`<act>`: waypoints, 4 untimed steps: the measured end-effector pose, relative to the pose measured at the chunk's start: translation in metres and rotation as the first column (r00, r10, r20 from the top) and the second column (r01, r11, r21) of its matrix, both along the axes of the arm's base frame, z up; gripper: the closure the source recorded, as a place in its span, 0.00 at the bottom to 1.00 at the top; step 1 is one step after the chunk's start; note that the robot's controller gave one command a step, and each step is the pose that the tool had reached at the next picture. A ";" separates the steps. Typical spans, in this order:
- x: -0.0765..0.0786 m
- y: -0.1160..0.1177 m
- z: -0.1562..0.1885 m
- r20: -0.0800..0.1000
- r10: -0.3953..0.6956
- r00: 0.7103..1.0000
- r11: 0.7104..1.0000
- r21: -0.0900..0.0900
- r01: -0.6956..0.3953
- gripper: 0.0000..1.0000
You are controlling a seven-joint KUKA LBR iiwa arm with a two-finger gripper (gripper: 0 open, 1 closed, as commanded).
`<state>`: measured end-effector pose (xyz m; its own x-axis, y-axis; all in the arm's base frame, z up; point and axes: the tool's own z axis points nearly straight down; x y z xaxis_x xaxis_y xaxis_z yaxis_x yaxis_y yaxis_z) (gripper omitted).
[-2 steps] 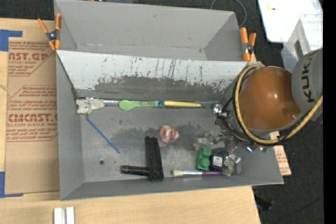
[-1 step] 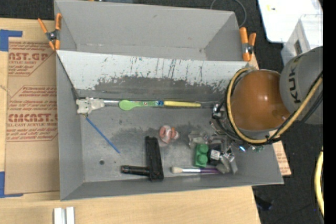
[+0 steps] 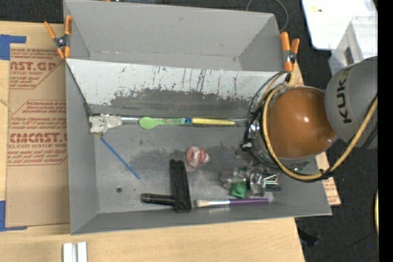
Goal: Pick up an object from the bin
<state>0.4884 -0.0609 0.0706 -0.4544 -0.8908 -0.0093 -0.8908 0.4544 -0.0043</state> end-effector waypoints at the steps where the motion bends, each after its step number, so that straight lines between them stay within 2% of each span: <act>1: 0.000 0.000 0.000 0.000 0.000 1.000 1.000 0.000 0.000 1.00; 2: -0.001 0.002 0.007 -0.002 0.000 1.000 1.000 0.002 0.000 1.00; 4: -0.001 0.002 0.054 -0.003 0.000 1.000 1.000 0.002 0.000 1.00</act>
Offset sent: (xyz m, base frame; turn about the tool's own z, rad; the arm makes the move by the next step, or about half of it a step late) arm 0.0000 0.0000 0.0126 -0.0001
